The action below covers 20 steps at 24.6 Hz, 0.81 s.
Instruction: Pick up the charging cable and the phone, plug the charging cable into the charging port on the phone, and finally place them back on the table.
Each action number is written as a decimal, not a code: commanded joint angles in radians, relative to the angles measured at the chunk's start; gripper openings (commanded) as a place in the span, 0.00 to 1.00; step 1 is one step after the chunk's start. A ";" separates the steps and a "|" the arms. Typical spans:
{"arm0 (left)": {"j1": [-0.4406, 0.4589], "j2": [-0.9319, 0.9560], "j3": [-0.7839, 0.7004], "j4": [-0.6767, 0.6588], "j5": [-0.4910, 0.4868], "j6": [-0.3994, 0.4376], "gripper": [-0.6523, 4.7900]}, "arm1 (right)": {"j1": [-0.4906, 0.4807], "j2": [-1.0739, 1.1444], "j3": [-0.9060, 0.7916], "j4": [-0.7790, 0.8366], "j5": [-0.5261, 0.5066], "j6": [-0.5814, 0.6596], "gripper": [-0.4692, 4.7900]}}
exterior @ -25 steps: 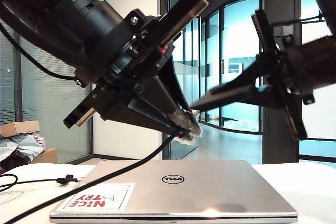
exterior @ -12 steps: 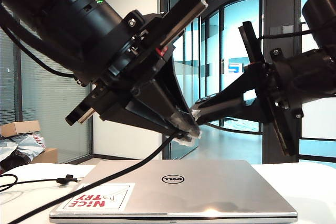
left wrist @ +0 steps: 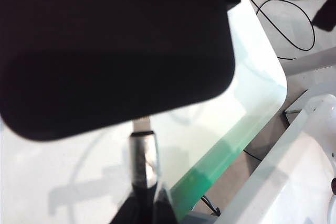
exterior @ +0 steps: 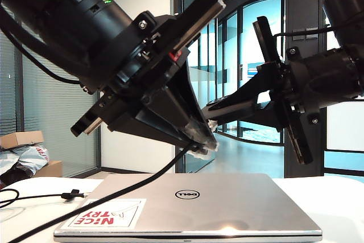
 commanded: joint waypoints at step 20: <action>0.001 -0.001 0.002 0.040 0.003 -0.063 0.11 | 0.003 -0.007 0.004 0.060 -0.029 -0.046 0.08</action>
